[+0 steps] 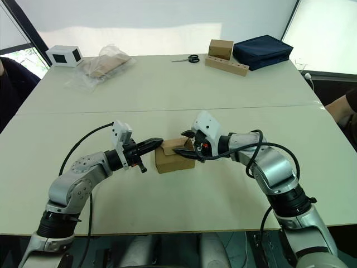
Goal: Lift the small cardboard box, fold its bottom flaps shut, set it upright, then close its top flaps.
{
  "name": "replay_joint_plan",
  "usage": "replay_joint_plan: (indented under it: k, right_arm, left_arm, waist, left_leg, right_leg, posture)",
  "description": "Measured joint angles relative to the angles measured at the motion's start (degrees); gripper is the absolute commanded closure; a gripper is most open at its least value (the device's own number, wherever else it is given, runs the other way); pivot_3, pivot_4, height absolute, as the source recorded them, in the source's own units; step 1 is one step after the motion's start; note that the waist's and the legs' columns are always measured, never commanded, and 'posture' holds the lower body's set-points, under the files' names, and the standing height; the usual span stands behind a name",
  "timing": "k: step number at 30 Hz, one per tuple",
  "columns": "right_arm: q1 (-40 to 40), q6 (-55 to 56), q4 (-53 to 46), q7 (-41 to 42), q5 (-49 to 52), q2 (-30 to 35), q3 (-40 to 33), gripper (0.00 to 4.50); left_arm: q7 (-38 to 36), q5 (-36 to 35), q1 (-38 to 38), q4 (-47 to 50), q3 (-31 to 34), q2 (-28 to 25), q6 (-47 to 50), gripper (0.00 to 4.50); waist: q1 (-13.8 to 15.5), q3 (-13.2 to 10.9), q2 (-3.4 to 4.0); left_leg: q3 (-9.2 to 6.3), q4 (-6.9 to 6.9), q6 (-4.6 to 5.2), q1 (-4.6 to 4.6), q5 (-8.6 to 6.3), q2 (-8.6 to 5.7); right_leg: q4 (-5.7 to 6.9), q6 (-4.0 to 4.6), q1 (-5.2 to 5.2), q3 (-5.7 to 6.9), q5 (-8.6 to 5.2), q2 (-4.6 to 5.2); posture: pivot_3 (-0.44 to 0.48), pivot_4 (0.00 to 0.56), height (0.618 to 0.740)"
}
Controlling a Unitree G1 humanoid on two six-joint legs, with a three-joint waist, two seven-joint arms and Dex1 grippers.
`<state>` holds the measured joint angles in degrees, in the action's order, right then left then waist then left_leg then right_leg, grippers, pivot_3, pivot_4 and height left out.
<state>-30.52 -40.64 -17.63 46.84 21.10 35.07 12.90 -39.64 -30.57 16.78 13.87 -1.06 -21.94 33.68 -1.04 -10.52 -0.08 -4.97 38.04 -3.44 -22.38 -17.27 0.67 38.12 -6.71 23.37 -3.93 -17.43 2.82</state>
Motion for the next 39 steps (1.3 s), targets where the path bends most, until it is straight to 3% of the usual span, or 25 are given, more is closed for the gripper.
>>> replay_joint_plan:
  k: [24,30,39]
  right_arm:
    - [-0.5,10.1,3.2,-0.5,-10.8,-1.0,3.6,1.37]
    - [-0.3,9.5,3.1,-0.3,-10.6,-1.4,3.4,1.37]
    - [1.8,2.6,0.6,1.7,-1.9,-3.6,-0.4,1.37]
  left_arm:
    - [0.0,0.2,1.3,-0.3,-0.7,0.3,0.8,4.50]
    - [0.0,1.5,1.7,-0.3,-1.5,0.2,0.6,4.50]
    - [-0.2,3.2,1.8,-0.3,-2.5,-0.2,-0.5,4.50]
  waist:
    - [0.1,0.0,-0.01]
    - [0.1,0.0,-0.01]
    - [0.1,0.0,-0.01]
  left_leg:
    - [-0.01,0.01,-0.06,0.02,0.04,0.00]
    - [-0.01,0.01,-0.06,0.02,0.03,0.00]
    - [-0.01,0.01,-0.04,0.02,0.03,0.00]
  right_leg:
    - [0.01,0.00,-0.02,0.00,0.00,0.00]
    - [0.01,0.00,-0.02,0.00,0.00,0.00]
    - [0.01,0.00,-0.03,0.00,0.00,0.00]
  posture:
    - [0.000,0.150,0.740]
    - [0.000,0.150,0.740]
    - [0.000,0.150,0.740]
